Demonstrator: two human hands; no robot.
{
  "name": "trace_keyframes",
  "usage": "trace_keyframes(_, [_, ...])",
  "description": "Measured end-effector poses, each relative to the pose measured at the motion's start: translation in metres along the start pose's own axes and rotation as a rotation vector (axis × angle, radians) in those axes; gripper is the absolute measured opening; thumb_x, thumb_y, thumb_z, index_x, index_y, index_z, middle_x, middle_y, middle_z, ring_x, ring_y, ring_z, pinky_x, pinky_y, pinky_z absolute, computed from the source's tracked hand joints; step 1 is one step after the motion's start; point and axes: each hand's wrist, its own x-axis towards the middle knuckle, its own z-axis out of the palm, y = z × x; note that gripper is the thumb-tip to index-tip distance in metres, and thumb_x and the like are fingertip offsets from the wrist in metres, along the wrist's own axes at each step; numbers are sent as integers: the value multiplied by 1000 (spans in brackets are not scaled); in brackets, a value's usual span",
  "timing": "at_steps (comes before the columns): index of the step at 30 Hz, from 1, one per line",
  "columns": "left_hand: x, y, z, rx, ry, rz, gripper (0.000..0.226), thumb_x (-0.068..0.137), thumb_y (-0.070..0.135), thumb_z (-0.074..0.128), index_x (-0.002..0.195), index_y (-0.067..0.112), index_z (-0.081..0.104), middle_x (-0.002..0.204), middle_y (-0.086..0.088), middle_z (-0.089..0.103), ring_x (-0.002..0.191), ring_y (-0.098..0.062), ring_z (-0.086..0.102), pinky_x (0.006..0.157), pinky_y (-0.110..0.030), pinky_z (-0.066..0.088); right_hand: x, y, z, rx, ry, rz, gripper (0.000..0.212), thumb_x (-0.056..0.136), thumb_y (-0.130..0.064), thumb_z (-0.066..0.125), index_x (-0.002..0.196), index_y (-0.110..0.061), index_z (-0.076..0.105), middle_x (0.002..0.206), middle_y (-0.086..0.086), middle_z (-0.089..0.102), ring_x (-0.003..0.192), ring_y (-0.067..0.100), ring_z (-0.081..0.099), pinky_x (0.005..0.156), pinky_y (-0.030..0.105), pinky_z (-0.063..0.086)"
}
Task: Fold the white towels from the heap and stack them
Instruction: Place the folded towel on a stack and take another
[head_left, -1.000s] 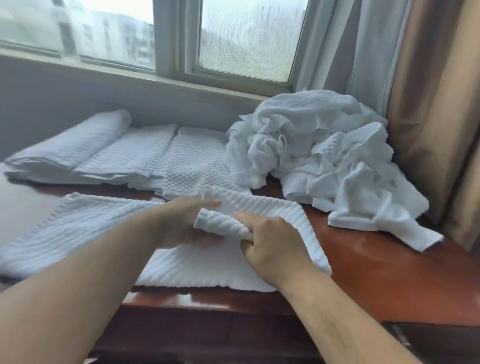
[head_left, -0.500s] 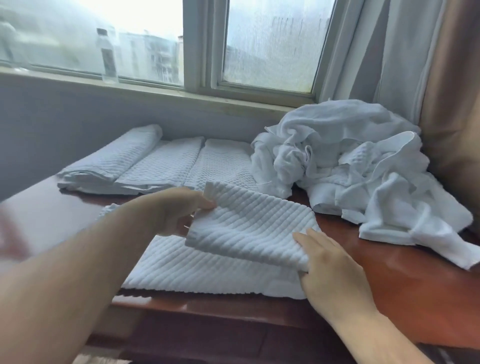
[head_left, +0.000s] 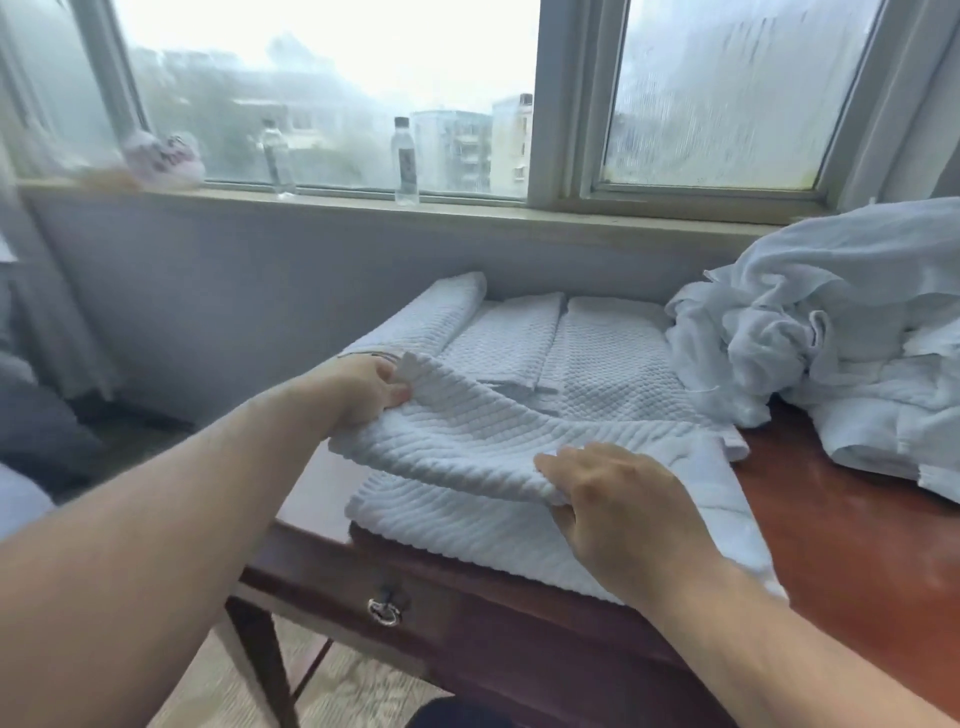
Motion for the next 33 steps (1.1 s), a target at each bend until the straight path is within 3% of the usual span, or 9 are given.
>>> trace_keyframes(9, [11, -32, 34, -154, 123, -5, 3, 96, 34, 67, 98, 33, 67, 87, 11, 69, 86, -14, 64, 75, -27, 47, -10, -3, 15, 64, -225, -23, 33, 101, -45, 36, 125, -29, 51, 114, -11, 61, 112, 17, 54, 93, 38, 43])
trace_keyframes(12, [15, -29, 33, -302, 142, 64, 10, 97, 28, 65, 95, 36, 71, 70, 20, 70, 68, 0, 66, 59, -14, 44, -11, -1, -2, 21, -104, -28, 22, 95, -29, 61, 114, -22, 65, 98, -3, 71, 89, 25, 67, 72, 41, 55])
trace_keyframes(15, [16, -19, 38, -420, 116, 86, 14, 97, 27, 66, 108, 32, 73, 81, 17, 73, 76, -6, 69, 68, -20, 49, -14, 4, -11, -19, 65, 38, 32, 73, -6, 83, 103, -12, 74, 79, 2, 72, 64, 28, 69, 48, 36, 54])
trace_keyframes(17, [17, -17, 46, -266, 100, 79, 15, 97, 31, 66, 111, 31, 71, 92, 15, 71, 88, -12, 67, 74, -23, 48, -15, 6, -12, -49, -65, -1, 22, 87, -20, 71, 109, -20, 70, 93, -1, 73, 82, 25, 71, 64, 37, 56])
trace_keyframes(19, [18, -17, 56, -90, 67, 31, 27, 96, 36, 66, 121, 26, 67, 103, 7, 70, 93, -15, 65, 82, -28, 48, -21, 13, -6, 1, -289, -28, 37, 98, -52, 47, 120, -26, 60, 115, -10, 65, 111, 17, 62, 89, 36, 50])
trace_keyframes(22, [20, -20, 60, -12, 100, -15, 25, 94, 40, 68, 115, 28, 64, 90, 9, 65, 74, -6, 59, 64, -25, 43, -18, 22, -11, 206, -418, 44, 58, 91, -75, 28, 99, -29, 64, 104, -17, 64, 104, 4, 57, 95, 37, 47])
trace_keyframes(26, [24, -20, 53, 11, 200, 6, 28, 93, 35, 70, 119, 27, 64, 111, 8, 67, 91, -11, 57, 79, -26, 40, -8, 49, -17, 297, -192, 274, 35, 99, -52, 41, 93, -33, 70, 100, -22, 69, 103, 1, 58, 85, 21, 43])
trace_keyframes(29, [20, -17, 51, 96, 210, 4, 32, 94, 35, 68, 124, 25, 62, 120, 4, 67, 94, -14, 56, 81, -29, 42, -7, 63, -16, 222, -153, 330, 34, 99, -41, 42, 68, -32, 54, 76, -18, 59, 84, 7, 55, 70, 27, 35])
trace_keyframes(33, [9, -5, 56, 91, 315, 79, 31, 97, 37, 58, 127, 26, 61, 124, 0, 62, 112, -22, 57, 96, -42, 50, -5, 83, -15, 221, -54, 408, 22, 95, -38, 53, 90, -33, 74, 93, -17, 72, 87, 6, 61, 70, 25, 43])
